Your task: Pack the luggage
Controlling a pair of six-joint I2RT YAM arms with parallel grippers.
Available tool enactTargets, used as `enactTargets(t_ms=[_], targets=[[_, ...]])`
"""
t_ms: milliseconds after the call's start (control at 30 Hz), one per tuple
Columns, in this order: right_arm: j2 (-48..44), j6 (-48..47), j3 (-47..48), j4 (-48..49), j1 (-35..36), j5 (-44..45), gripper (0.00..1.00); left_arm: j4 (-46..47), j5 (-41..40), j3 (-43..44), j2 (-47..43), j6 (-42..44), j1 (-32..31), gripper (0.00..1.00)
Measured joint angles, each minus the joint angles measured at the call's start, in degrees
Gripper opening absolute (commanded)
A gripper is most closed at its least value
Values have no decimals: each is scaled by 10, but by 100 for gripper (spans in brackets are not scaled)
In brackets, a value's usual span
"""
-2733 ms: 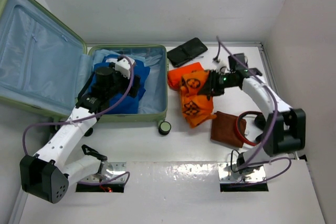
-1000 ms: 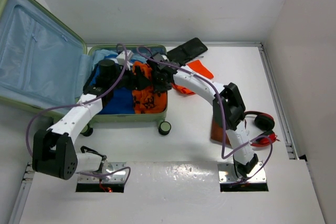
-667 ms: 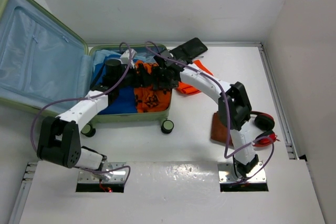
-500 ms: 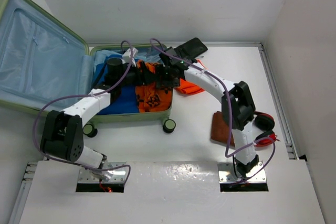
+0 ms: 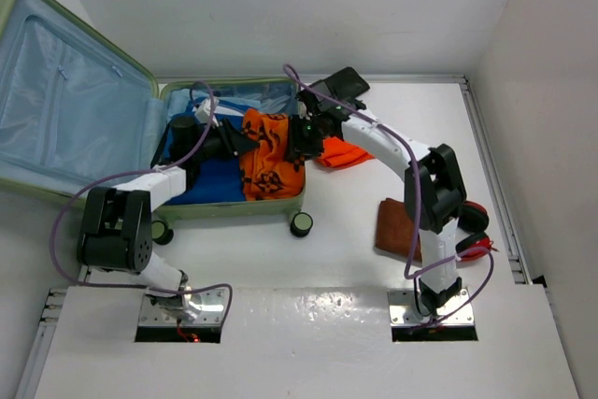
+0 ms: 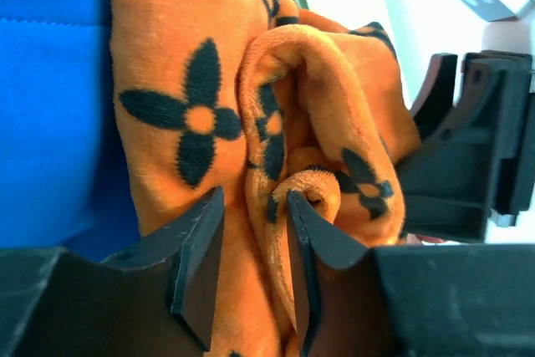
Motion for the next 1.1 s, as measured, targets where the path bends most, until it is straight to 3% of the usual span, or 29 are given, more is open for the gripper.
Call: enactTargets(t_ms=[167,367,633,933,1067,1100], targets=[[0,6,0,0,-2,-21,52,-8,1,3,15,19,0,37],[0,5,3,2,-2,-33,50,-24,0,8,-1,45,0,37],[0,3,10,-2,-2,-30,45,-47,0,25,-85,55,-5,36],[-1,-2,10,-2,-2,-30,45,-49,5,41,-64,59,-50,35],[-1,-3,10,-2,-2,-30,53,-73,-14,69,-10,95,-88,29],[-1,-4,10,-2,-2,-30,64,-85,-27,76,3,105,-96,27]])
